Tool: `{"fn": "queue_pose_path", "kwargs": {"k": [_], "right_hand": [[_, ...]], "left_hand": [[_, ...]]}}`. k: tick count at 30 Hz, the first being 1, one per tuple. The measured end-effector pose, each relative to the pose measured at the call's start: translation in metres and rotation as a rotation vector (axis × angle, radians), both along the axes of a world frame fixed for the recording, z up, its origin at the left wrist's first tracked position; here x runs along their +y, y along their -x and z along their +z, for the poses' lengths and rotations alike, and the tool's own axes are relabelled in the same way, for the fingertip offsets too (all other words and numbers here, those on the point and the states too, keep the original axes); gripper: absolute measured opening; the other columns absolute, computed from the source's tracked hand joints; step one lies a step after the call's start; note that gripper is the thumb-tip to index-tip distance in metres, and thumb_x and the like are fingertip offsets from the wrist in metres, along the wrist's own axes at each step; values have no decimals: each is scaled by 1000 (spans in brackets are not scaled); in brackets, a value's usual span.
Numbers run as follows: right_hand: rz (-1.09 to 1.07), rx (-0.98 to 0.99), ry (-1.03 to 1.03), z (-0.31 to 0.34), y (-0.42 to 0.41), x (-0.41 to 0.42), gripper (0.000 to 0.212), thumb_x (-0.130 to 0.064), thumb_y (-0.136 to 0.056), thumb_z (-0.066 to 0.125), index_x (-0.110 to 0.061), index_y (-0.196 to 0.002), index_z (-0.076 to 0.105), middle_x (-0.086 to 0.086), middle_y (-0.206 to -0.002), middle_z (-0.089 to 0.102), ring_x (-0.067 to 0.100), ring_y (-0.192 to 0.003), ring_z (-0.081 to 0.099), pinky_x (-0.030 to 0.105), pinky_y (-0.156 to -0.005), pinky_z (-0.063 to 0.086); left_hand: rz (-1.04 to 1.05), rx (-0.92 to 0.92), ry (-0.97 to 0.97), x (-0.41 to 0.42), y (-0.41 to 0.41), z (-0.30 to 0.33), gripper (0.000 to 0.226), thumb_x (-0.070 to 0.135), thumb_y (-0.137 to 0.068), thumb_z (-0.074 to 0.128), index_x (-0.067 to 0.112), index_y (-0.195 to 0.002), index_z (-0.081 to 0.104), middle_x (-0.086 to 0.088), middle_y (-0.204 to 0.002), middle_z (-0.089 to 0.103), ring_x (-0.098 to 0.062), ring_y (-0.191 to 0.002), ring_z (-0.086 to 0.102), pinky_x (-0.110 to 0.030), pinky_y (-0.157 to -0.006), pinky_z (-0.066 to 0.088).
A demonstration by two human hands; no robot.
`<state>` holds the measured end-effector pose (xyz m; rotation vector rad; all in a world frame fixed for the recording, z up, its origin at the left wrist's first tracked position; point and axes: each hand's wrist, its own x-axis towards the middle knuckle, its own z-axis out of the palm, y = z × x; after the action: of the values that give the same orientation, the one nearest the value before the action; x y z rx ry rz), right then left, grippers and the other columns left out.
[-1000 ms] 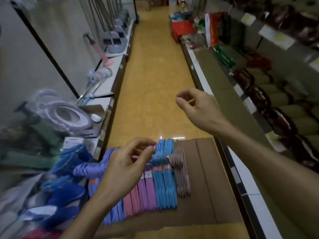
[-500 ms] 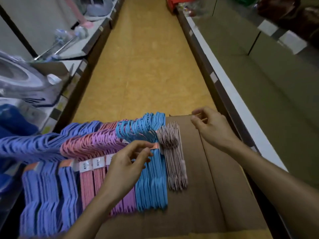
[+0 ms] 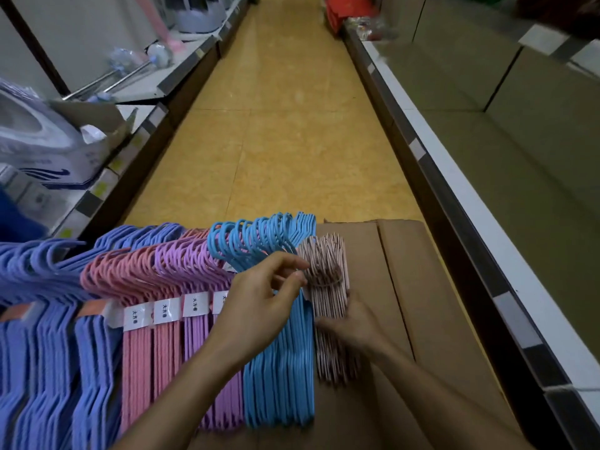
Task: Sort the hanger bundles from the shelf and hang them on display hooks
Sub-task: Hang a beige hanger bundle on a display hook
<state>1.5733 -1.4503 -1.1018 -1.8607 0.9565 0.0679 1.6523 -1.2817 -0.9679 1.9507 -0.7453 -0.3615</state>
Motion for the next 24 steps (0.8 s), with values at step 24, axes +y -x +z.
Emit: {"fn": "queue_pose_path", "kwargs": {"k": [24], "right_hand": [[-181,-161,214,41,23,-32,59,-30,-73,74,-23,-127,50,-2,-107,65,19,-91,64,41,-75,58]], "left_hand": [[-36,129,-66,-12,14,-14,13,16,-98,57,22,-98,69,3,-89,71,-9,-75,69,-41,-73,59]]}}
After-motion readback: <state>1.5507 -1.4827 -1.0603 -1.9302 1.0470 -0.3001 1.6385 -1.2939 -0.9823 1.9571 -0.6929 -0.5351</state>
